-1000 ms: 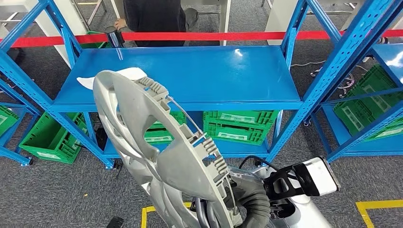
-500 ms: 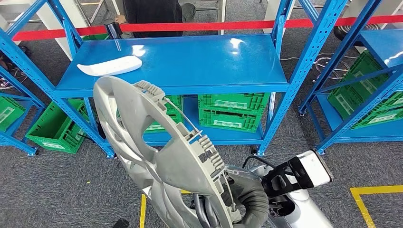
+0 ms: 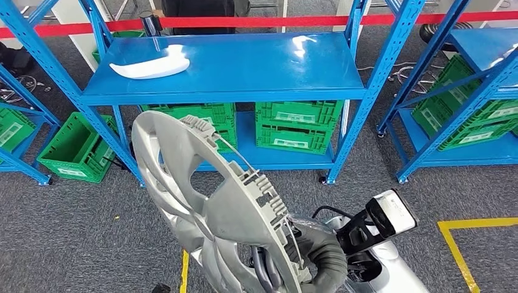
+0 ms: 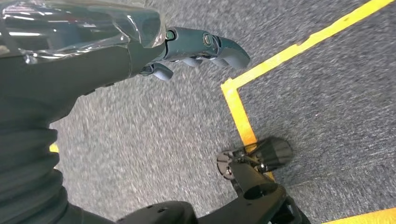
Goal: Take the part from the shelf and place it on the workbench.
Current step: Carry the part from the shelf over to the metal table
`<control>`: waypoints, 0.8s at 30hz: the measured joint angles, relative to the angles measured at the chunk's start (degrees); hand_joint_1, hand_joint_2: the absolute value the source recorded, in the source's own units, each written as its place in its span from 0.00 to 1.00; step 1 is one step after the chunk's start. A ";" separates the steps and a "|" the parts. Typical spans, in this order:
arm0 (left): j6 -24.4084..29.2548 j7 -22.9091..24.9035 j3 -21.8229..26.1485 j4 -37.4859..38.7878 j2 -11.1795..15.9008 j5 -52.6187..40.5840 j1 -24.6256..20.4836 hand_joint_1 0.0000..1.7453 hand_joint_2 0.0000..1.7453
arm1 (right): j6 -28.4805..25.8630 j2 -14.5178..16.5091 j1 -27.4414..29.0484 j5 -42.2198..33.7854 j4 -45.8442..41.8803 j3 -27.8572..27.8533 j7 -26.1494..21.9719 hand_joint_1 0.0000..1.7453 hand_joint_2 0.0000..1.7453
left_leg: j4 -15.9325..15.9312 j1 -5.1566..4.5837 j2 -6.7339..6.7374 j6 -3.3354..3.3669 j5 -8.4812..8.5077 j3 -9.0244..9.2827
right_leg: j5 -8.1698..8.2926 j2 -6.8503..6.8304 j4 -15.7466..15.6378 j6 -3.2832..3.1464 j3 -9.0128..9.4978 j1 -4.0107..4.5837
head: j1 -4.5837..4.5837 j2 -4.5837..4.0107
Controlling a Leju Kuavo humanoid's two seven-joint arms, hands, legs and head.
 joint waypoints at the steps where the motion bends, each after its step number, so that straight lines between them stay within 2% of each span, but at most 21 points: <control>1: 0.14 -0.12 0.26 0.01 0.09 0.37 -0.01 0.00 1.00 | -0.26 0.31 -0.44 -0.50 0.13 0.15 0.37 1.00 1.00 | 0.89 0.03 0.00 -0.41 0.30 -1.03 | -0.85 0.06 -3.78 -0.12 2.61 -0.02 | -0.04 0.00; 2: 0.26 -0.22 0.49 0.02 0.21 0.59 -0.01 0.00 1.00 | -0.51 0.67 -0.78 -0.82 0.22 0.28 0.63 1.00 1.00 | 1.57 0.01 -0.02 -0.76 0.67 -1.77 | -2.02 0.09 -6.57 -0.52 4.23 0.04 | -0.10 0.00; 3: 0.32 -0.28 0.69 0.03 0.33 0.70 0.05 0.00 1.00 | -0.66 0.96 -1.02 -1.01 0.32 0.41 0.82 1.00 1.00 | 1.86 0.04 -0.06 -1.07 1.14 -2.25 | -3.05 0.11 -8.00 -1.14 4.81 0.30 | -0.15 0.00; 5: 0.36 -0.34 0.96 0.09 0.45 0.89 0.35 0.00 1.00 | -0.81 1.29 -1.26 -1.24 0.49 0.66 1.01 1.00 1.00 | 1.79 0.37 -0.15 -1.60 2.00 -2.70 | -2.58 -0.03 -8.26 -2.46 3.83 0.40 | -0.22 0.00; 6: 0.36 -0.34 1.01 0.11 0.49 0.99 0.59 0.00 1.00 | -0.84 1.40 -1.39 -1.31 0.59 0.79 1.06 1.00 1.00 | 2.13 0.55 -0.20 -1.89 1.19 -3.00 | -1.94 -0.12 -8.24 -3.08 3.30 0.40 | -0.22 0.00; 7: 0.36 -0.35 1.02 0.14 0.50 1.08 0.78 0.00 1.00 | -0.85 1.54 -1.51 -1.35 0.66 0.91 1.08 1.00 1.00 | 3.47 0.68 -0.28 -2.20 -0.82 -3.47 | -1.20 -0.18 -8.28 -3.60 2.67 0.32 | -0.25 0.00; 8: 0.36 -0.35 1.05 0.14 0.47 1.13 0.89 0.00 1.00 | -0.86 1.70 -1.62 -1.37 0.70 1.00 1.10 1.00 1.00 | 5.94 0.77 -0.37 -2.51 -3.82 -4.11 | -0.41 -0.22 -8.26 -3.94 1.97 0.32 | -0.27 0.00; 9: 0.36 -0.36 1.11 0.13 0.43 1.15 0.95 0.00 1.00 | -0.87 1.86 -1.70 -1.38 0.72 1.06 1.10 1.00 1.00 | 9.53 0.80 -0.43 -2.78 -7.16 -4.82 | 0.35 -0.22 -8.23 -4.13 1.19 0.42 | -0.28 0.00; 10: 0.36 -0.37 1.19 0.13 0.42 1.16 0.93 0.00 1.00 | -0.87 1.97 -1.77 -1.38 0.75 1.09 1.10 1.00 1.00 | 13.51 0.83 -0.49 -2.95 -9.69 -5.45 | 1.08 -0.23 -8.19 -4.19 0.37 0.54 | -0.30 0.00; 11: 0.36 -0.37 1.28 0.14 0.42 1.16 0.93 0.00 1.00 | -0.87 2.03 -1.80 -1.38 0.81 1.12 1.10 1.00 1.00 | 16.80 0.85 -0.50 -2.98 -10.92 -5.65 | 1.78 -0.23 -8.15 -4.18 -0.51 0.68 | -0.28 0.00; 12: 0.36 -0.38 1.36 0.14 0.42 1.17 0.93 0.00 1.00 | -0.88 2.06 -1.82 -1.37 0.88 1.15 1.11 1.00 1.00 | 18.50 0.85 -0.50 -2.87 -10.80 -5.04 | 2.45 -0.23 -8.13 -4.15 -1.38 0.83 | -0.28 0.00; 13: 0.36 -0.38 1.40 0.14 0.42 1.17 0.93 0.00 1.00 | -0.88 2.06 -1.83 -1.37 0.95 1.20 1.12 1.00 1.00 | 18.07 0.83 -0.52 -2.60 -9.71 -3.43 | 3.08 -0.22 -8.13 -4.11 -2.16 0.98 | -0.30 0.00; 14: 0.36 -0.38 1.43 0.14 0.43 1.17 0.91 0.00 1.00 | -0.89 2.08 -1.86 -1.36 1.00 1.24 1.12 1.00 1.00 | 15.46 0.74 -0.60 -2.14 -8.38 -0.72 | 3.71 -0.20 -8.14 -4.05 -2.87 1.14 | -0.29 0.00; 15: 0.36 -0.38 1.46 0.14 0.52 1.17 0.84 0.00 1.00 | -0.89 2.14 -1.92 -1.36 1.03 1.26 1.12 1.00 1.00 | 11.30 0.58 -0.69 -1.49 -7.90 2.62 | 4.28 -0.17 -8.16 -3.97 -3.39 1.19 | -0.29 0.00; 16: 0.37 -0.40 1.48 0.13 0.60 1.17 0.75 0.00 1.00 | -0.88 2.22 -2.02 -1.37 1.03 1.26 1.12 1.00 1.00 | 6.73 0.36 -0.77 -0.90 -8.28 5.91 | 4.81 -0.15 -8.18 -3.78 -3.73 1.26 | -0.27 0.00; 17: 0.42 -0.43 1.50 0.12 0.72 1.25 0.66 0.00 1.00 | -0.86 2.32 -2.13 -1.37 1.04 1.27 1.12 1.00 1.00 | 3.27 0.12 -0.84 -0.47 -8.95 8.29 | 5.33 -0.19 -8.29 -3.46 -3.90 1.17 | -0.25 0.00; 18: 0.52 -0.50 1.56 0.11 0.83 1.46 0.59 0.00 1.00 | -0.84 2.45 -2.26 -1.37 1.04 1.30 1.12 1.00 1.00 | 1.13 -0.19 -0.86 -0.12 -9.62 9.54 | 5.84 -0.25 -8.44 -3.04 -3.96 0.94 | -0.26 0.00; 19: 0.68 -0.58 1.69 0.11 0.86 1.81 0.57 0.00 1.00 | -0.81 2.57 -2.43 -1.38 1.04 1.32 1.13 1.00 1.00 | 0.28 -0.47 -0.84 0.15 -9.51 9.86 | 6.45 -0.30 -8.73 -2.60 -3.97 0.80 | -0.27 0.00; 21: 1.07 -0.65 2.14 0.09 0.75 2.52 0.50 0.00 1.00 | -0.77 2.83 -2.69 -1.39 1.04 1.34 1.21 1.00 1.00 | -0.88 -0.61 -0.66 0.96 -7.56 9.32 | 6.77 -0.25 -8.86 -2.20 -4.37 0.80 | -0.26 0.00; 22: 1.25 -0.57 2.33 0.05 0.59 2.73 0.36 0.00 1.00 | -0.75 2.92 -2.80 -1.36 1.05 1.27 1.27 1.00 1.00 | -1.54 -0.54 -0.55 1.34 -6.45 8.84 | 5.68 -0.18 -8.08 -2.45 -4.88 0.95 | -0.21 0.00; 24: 1.58 -0.29 2.48 -0.09 -0.04 2.78 -0.10 0.00 1.00 | -0.66 2.93 -2.82 -1.26 1.08 1.01 1.36 1.00 1.00 | -2.21 -0.45 -0.41 1.51 -4.51 7.33 | 0.95 -0.10 -3.53 -3.34 -6.47 1.09 | -0.15 0.00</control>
